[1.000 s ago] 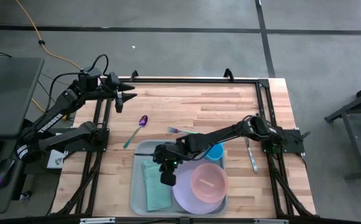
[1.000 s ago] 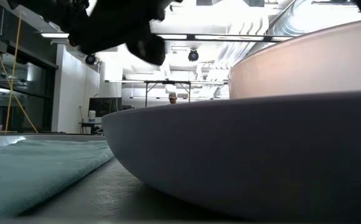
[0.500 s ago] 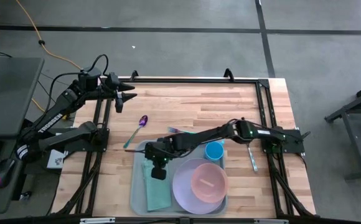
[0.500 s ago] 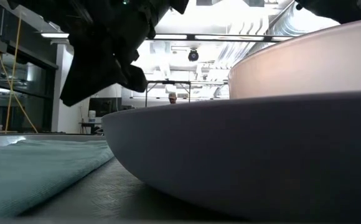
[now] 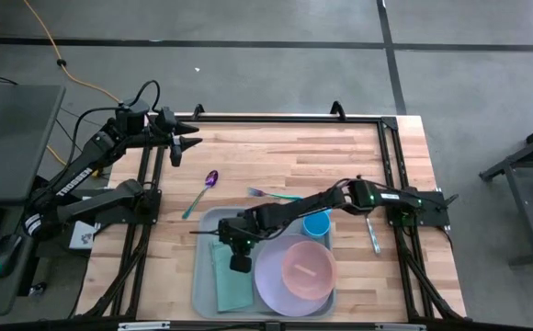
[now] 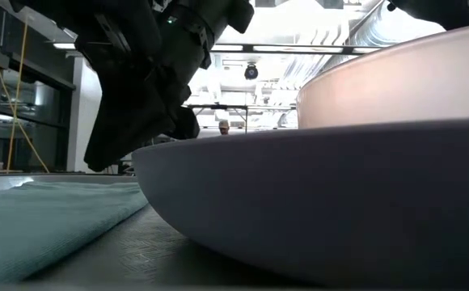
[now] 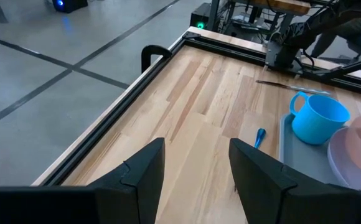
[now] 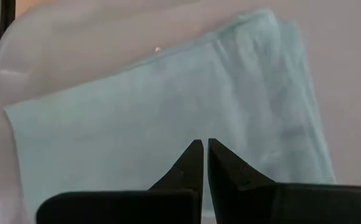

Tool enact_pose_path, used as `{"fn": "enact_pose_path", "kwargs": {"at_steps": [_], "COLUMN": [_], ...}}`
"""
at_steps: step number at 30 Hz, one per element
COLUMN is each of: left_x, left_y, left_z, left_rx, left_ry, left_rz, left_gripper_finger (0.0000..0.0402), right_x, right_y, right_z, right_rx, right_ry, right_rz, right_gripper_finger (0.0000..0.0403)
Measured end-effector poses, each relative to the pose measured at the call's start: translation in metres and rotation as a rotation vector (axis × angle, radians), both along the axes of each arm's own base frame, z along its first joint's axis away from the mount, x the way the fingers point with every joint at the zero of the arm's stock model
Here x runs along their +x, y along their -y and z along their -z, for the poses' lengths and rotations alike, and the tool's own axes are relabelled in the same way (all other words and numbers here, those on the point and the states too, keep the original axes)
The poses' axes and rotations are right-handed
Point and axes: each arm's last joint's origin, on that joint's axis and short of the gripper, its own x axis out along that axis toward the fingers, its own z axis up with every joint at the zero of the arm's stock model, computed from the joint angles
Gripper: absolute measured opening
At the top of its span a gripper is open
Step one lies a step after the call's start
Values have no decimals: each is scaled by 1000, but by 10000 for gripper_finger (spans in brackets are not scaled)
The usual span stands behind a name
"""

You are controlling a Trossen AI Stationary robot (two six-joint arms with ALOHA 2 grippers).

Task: Set up tray
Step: Put the light blue napkin on the gray serving tray to the left of the violet plate

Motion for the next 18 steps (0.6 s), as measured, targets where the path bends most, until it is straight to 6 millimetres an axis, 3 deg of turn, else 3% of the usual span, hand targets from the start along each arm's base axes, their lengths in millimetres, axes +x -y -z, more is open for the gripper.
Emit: {"fn": "enact_pose_path", "kwargs": {"at_steps": [18], "left_x": [0], "left_y": [0], "left_z": [0], "left_rx": [-3], "left_ry": [1], "left_rz": [0], "left_gripper_finger": [211], "right_x": [5], "right_y": [13], "right_z": [8], "right_rx": [-6], "right_ry": [-4], "right_rz": [20], "right_gripper_finger": [0]}}
